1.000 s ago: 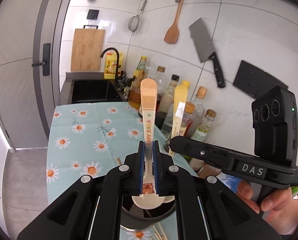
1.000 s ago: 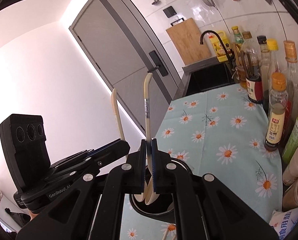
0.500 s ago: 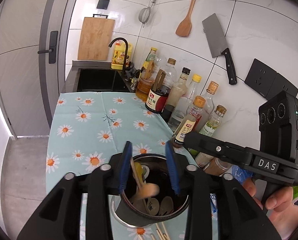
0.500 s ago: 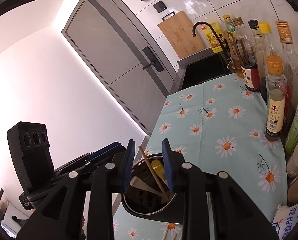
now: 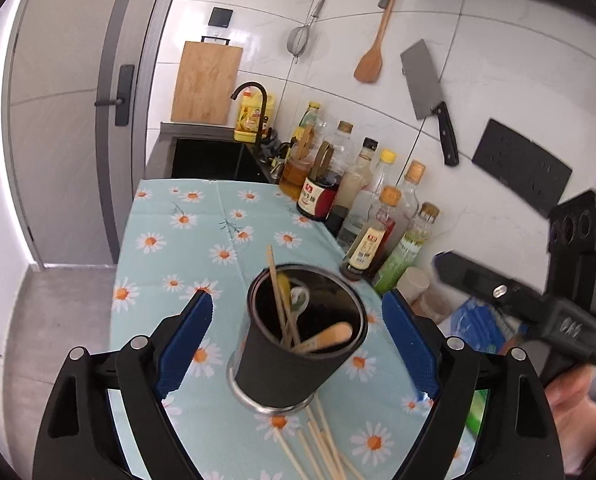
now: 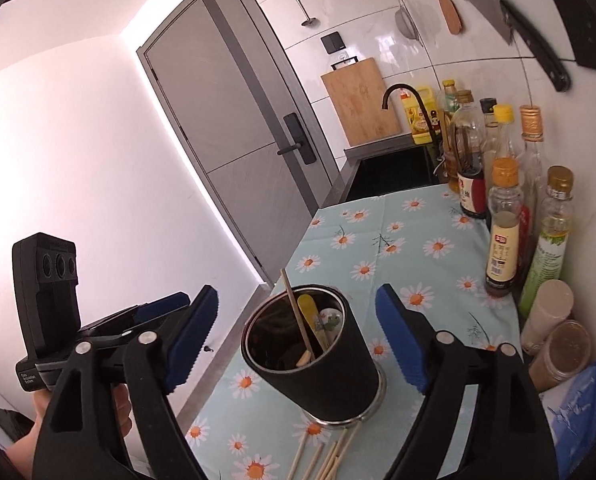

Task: Organize utensils
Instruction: 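Drop the spoons into the black holder and open both grippers, then move both tools down toward the loose chopsticks beside the holder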

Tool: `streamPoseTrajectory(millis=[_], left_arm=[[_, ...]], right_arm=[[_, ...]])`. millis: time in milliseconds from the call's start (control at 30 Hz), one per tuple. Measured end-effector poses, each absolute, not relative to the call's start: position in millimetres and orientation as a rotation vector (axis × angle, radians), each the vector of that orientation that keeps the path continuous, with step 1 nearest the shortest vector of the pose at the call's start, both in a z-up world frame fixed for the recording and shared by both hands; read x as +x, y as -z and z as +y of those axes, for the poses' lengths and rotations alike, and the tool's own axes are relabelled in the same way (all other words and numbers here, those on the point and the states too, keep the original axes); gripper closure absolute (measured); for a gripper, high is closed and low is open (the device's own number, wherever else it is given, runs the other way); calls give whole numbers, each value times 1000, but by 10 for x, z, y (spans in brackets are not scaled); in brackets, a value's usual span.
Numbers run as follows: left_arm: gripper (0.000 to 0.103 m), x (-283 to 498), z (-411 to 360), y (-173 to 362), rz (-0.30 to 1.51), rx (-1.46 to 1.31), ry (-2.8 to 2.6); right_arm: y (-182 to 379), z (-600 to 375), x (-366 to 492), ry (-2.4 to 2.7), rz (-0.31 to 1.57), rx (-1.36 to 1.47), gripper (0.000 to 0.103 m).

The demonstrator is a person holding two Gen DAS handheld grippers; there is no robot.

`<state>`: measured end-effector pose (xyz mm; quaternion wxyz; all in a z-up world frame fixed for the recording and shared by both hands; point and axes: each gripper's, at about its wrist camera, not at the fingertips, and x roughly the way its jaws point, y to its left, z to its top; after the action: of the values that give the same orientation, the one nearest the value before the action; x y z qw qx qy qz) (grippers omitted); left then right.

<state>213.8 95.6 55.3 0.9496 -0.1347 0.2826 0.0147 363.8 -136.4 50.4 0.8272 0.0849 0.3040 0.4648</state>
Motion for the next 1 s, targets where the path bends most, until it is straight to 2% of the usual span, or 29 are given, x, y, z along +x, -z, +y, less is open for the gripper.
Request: streamPoseTrajectory(millis=[233, 567, 700, 767, 900, 1000], left_arm=[[18, 1855, 853, -488, 588, -270, -30], [19, 1532, 756, -274, 674, -312, -44], [20, 1412, 713, -156, 694, -314, -49], [25, 1376, 706, -90, 715, -328, -43], [31, 1334, 685, 46, 754, -349, -41], [38, 1309, 645, 136, 782, -347, -33]], right_arm=[[-486, -1506, 3406, -1000, 681, 124, 18], [-204, -1556, 3321, -1057, 917, 136, 18], [-69, -1521, 3263, -1075, 973, 121, 18], [19, -1502, 3228, -1075, 1002, 103, 19], [199, -1483, 3196, -1067, 1069, 77, 26], [365, -1464, 3215, -1059, 1135, 67, 36]])
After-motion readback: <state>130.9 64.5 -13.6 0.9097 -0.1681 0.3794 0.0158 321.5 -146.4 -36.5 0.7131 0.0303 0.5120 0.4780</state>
